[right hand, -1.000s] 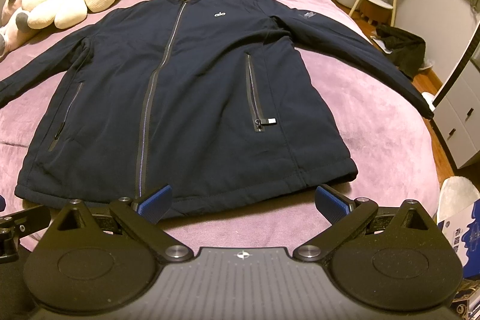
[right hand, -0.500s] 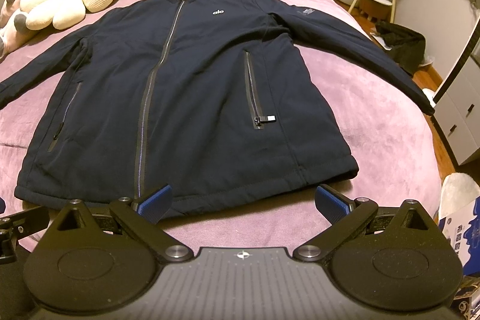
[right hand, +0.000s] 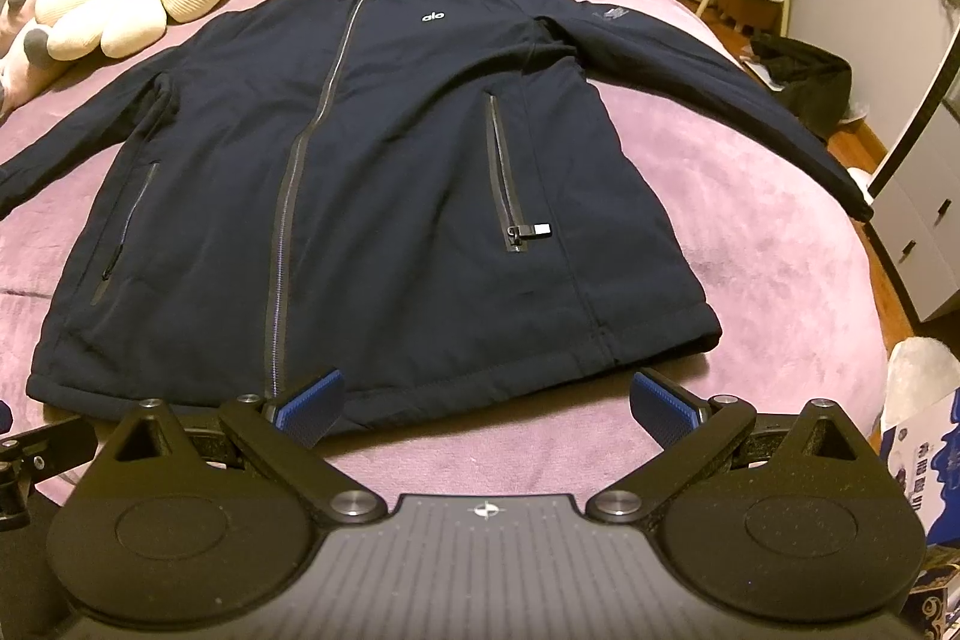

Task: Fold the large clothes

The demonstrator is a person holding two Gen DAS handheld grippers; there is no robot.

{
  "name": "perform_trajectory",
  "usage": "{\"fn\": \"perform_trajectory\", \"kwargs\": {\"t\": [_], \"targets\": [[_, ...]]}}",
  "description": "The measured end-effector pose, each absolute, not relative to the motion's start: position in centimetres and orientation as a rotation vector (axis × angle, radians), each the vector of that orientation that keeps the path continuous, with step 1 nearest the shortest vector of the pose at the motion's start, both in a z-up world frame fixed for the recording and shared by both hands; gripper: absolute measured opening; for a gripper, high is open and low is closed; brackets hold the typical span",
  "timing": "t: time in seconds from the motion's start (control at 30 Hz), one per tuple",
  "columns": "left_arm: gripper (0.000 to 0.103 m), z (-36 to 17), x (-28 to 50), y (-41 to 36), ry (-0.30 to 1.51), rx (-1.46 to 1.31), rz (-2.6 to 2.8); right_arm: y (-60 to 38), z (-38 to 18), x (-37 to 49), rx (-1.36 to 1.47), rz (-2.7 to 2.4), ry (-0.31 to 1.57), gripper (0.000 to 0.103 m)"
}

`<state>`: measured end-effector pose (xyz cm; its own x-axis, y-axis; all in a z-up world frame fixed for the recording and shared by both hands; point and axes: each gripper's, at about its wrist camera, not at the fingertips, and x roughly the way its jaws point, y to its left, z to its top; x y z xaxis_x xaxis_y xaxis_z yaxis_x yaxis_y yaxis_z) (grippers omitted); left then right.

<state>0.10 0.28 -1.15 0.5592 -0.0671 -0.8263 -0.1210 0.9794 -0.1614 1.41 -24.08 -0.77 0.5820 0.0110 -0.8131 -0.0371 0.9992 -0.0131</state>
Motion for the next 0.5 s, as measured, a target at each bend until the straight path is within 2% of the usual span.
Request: {"fn": "perform_trajectory", "kwargs": {"t": [0.5], "targets": [[0.103, -1.56, 0.7, 0.35, 0.994, -0.209, 0.028, -24.21, -1.53, 2.05, -0.017, 0.034, 0.97, 0.101]]}}
